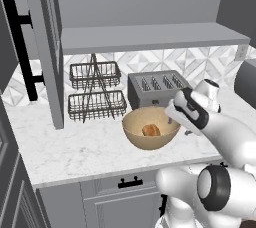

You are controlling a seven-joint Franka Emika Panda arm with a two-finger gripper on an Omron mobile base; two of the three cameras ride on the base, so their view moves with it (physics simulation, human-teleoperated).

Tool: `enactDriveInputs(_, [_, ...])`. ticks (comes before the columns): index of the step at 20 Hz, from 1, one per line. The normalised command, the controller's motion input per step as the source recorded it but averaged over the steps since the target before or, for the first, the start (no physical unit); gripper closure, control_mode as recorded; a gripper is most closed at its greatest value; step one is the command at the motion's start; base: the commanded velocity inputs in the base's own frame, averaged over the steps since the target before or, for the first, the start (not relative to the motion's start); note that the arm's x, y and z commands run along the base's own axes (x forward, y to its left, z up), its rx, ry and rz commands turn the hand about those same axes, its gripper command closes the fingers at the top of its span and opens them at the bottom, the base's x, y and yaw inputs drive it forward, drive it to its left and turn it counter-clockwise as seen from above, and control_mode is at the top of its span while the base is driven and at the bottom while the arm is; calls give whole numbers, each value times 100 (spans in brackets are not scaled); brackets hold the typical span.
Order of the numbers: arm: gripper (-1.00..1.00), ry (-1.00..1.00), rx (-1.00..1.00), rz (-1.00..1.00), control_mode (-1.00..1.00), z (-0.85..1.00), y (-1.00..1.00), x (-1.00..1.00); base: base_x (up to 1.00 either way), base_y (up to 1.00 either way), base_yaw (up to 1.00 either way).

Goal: Open the cabinet, pick up the bread from the cabinet and place it in the basket. Then move the basket to the dining counter.

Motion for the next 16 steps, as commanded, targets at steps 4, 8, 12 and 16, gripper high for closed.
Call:
enactDriveInputs(4, [-100,7,0,-1,-100,-24,0,27,0,0,0])
enactDriveInputs(8, [-100,5,0,-1,-100,-35,0,24,0,0,0])
enactDriveInputs(12, [-100,1,0,0,-100,-47,2,1,0,0,0])
enactDriveInputs(16, [-100,0,0,0,-100,-19,12,0,0,0,0])
